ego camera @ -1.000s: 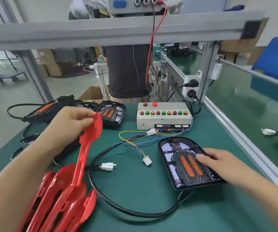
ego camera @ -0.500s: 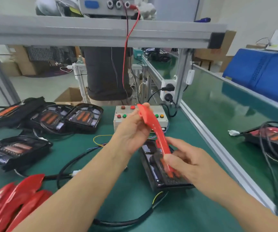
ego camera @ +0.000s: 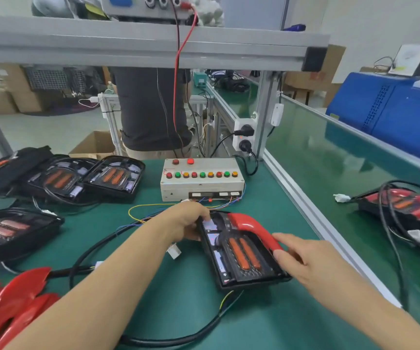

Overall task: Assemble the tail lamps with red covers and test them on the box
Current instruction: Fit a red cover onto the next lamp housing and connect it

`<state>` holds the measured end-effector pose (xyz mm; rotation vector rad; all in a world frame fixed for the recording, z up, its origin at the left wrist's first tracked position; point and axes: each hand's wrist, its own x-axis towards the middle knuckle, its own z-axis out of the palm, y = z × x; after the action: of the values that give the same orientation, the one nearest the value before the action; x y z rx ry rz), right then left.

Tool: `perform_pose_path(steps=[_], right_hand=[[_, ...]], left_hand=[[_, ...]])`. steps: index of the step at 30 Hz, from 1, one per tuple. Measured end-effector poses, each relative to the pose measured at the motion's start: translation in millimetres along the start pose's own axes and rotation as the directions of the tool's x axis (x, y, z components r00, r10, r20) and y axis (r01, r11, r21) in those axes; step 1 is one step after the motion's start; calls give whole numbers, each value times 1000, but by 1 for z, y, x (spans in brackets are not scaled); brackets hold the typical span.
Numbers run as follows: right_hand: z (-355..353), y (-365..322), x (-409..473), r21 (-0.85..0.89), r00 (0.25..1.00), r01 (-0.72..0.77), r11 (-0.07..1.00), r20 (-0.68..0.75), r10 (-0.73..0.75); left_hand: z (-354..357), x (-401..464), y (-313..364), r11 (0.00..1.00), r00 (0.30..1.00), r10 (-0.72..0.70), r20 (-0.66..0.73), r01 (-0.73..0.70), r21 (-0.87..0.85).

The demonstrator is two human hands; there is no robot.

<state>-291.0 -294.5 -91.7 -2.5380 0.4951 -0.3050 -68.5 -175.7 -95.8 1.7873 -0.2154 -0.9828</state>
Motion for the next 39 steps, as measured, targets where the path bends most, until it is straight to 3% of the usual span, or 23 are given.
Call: perform_pose_path(steps=[5, 9, 14, 18, 20, 21, 22, 24, 33, 39], right_hand=[[2, -13, -4, -5, 996, 91, 996, 1, -91], [5, -24, -7, 0, 981, 190, 982, -30, -190], [10, -21, -6, 55, 984, 170, 984, -59, -167], [15, -13, -5, -27, 989, 54, 998, -135, -57], [17, -9, -2, 124, 992, -24, 992, -123, 39], [16, -8, 0, 267, 992, -97, 959, -49, 114], [14, -9, 2, 434, 981, -195, 880, 79, 179], [12, -10, 4, 650, 935, -334, 682, 320, 153], [14, -13, 1, 661, 944, -305, 685, 304, 127], [22, -18, -2, 668, 953, -301, 680, 246, 180]], left_hand=[[-1, -10, 3, 976, 999, -44, 9, 45, -211], [4, -21, 9, 936, 998, 13, 66, 11, -351], [1, -20, 6, 955, 987, 159, -7, -156, -254], [-4, -20, 3, 935, 968, 251, -6, -244, -257], [-6, -21, 3, 928, 961, 277, 16, -263, -264], [-6, -22, 3, 928, 960, 280, 27, -263, -265], [-7, -23, 4, 927, 960, 278, 37, -258, -271], [-8, -26, 6, 927, 958, 281, 59, -255, -274], [-8, -29, 10, 941, 962, 246, 117, -208, -267], [-7, -28, 10, 943, 975, 211, 68, -185, -275]])
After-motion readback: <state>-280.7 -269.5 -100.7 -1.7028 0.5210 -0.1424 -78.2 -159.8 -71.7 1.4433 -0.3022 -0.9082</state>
